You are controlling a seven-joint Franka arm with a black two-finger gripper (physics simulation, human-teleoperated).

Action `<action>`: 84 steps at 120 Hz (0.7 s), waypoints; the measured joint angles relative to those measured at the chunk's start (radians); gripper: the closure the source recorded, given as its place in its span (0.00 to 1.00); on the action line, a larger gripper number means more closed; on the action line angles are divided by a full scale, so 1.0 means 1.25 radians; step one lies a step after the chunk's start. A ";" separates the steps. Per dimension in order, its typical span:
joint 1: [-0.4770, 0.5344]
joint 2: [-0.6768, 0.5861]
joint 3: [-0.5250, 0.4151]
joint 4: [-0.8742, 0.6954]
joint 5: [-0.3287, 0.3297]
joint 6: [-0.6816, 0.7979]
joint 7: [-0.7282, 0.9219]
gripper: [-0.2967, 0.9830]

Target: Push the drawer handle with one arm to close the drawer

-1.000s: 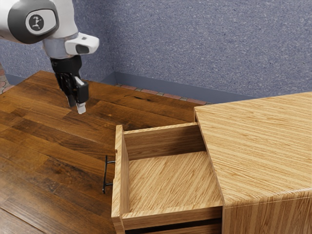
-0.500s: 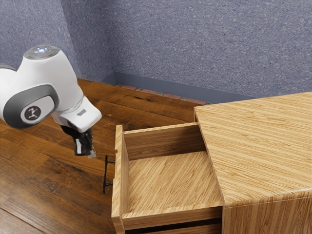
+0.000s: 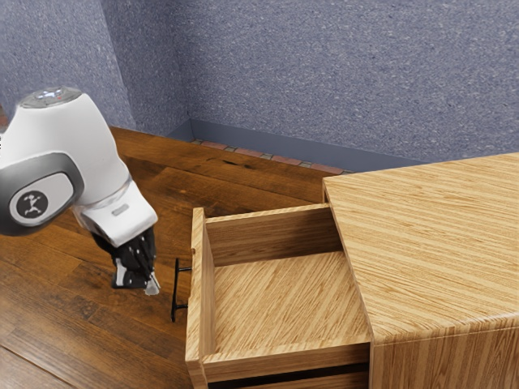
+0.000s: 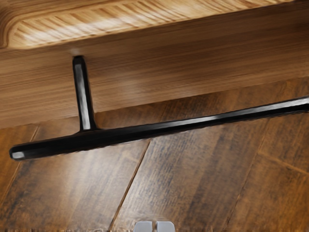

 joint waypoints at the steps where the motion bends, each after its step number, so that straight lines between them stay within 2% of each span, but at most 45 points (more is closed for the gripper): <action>1: 0.000 0.000 -0.001 0.000 -0.001 -0.004 0.000 0.84; 42: 0.001 0.002 -0.066 0.022 -0.031 -0.070 0.003 0.85; 84: 0.001 0.129 -0.092 0.130 -0.034 -0.058 -0.003 0.85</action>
